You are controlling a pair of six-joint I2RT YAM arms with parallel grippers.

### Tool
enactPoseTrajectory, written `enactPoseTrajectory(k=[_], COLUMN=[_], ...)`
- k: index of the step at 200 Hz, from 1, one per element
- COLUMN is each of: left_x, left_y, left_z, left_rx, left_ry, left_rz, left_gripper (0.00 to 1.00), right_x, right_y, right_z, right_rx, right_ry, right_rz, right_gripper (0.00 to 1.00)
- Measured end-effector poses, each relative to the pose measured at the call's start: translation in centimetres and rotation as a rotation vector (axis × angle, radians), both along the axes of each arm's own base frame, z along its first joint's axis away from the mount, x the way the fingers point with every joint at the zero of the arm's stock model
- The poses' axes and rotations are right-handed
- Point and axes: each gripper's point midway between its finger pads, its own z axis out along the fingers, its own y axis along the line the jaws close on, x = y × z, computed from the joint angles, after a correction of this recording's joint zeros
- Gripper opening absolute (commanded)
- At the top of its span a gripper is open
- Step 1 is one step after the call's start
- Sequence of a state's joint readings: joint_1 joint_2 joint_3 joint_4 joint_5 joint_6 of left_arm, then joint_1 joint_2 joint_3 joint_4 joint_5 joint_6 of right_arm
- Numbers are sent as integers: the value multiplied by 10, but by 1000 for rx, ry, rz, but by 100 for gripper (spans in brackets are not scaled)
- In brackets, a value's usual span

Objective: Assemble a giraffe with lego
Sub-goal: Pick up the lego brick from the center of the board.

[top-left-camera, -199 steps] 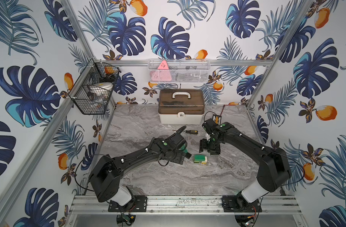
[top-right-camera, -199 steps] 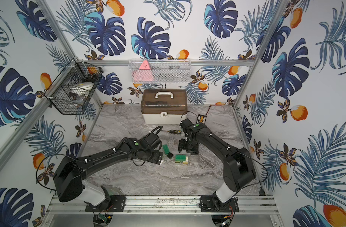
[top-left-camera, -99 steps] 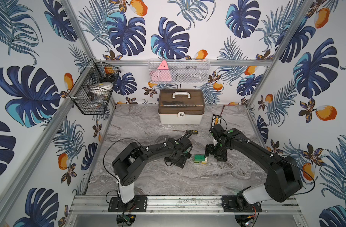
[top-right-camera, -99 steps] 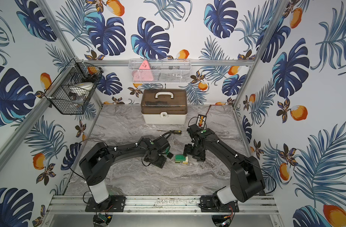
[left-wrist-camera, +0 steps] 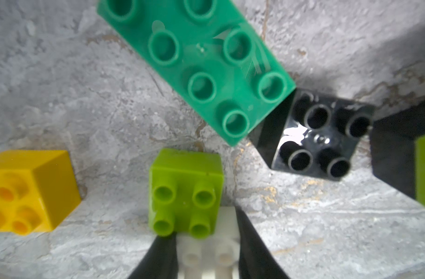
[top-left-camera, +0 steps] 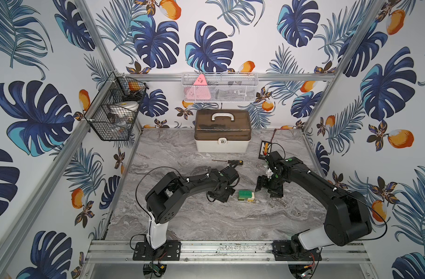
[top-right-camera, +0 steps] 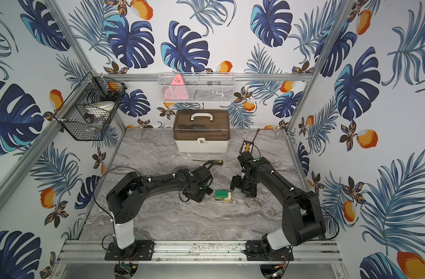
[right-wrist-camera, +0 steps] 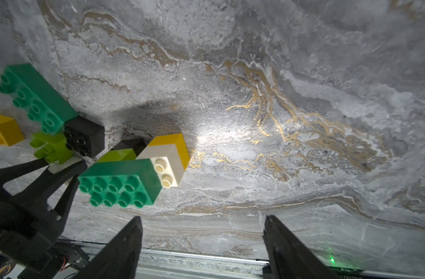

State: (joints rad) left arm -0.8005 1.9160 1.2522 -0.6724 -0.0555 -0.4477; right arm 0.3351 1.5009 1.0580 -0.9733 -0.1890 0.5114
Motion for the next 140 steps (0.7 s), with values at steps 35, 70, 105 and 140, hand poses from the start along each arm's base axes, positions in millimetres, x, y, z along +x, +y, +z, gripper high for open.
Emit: enactPoseTrajectory(k=[35, 70, 105, 140], left_x=[-6, -8, 13, 20], left_y=[3, -2, -46, -81], left_z=[5, 44, 116, 132], left_rx=[-3, -36, -147, -185], left_ry=[2, -29, -122, -119], left_rz=[2, 10, 0, 11], left_gripper=[7, 7, 10, 10], right_x=[-2, -1, -2, -9], right_y=[-7, -10, -15, -18], right_z=[-14, -26, -43, -64], right_rx=[-11, -29, -58, -77], right_ry=[30, 46, 63, 99], right_rz=[-3, 5, 9, 9], right_gripper=[81, 81, 81, 81])
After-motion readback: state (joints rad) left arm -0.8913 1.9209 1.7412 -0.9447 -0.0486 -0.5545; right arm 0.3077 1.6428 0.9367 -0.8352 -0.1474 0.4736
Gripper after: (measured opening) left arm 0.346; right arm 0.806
